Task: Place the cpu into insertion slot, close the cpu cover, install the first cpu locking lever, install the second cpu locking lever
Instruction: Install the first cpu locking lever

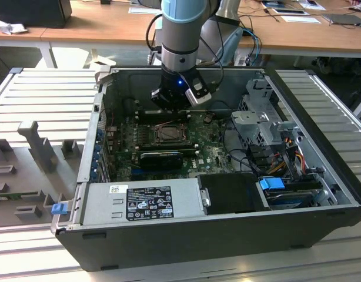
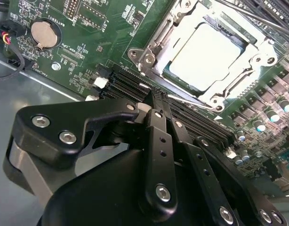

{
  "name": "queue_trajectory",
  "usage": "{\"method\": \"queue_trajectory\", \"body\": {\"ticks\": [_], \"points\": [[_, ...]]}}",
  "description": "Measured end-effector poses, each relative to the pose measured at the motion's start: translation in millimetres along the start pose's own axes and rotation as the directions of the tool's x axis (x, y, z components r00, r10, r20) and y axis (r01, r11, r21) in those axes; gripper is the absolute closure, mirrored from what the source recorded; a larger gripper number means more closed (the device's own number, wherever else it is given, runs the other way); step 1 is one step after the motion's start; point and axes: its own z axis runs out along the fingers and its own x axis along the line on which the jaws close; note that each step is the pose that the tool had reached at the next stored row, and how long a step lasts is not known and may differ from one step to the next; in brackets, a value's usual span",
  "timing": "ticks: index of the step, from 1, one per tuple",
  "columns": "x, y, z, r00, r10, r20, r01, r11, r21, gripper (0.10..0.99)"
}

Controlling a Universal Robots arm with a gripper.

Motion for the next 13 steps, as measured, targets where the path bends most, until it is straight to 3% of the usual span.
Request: {"method": "queue_trajectory", "body": {"ticks": [13], "points": [[-3.2, -2.2, 9.5, 1.0, -0.003, -0.0004, 0.003, 1.0, 0.0, 0.98]]}}
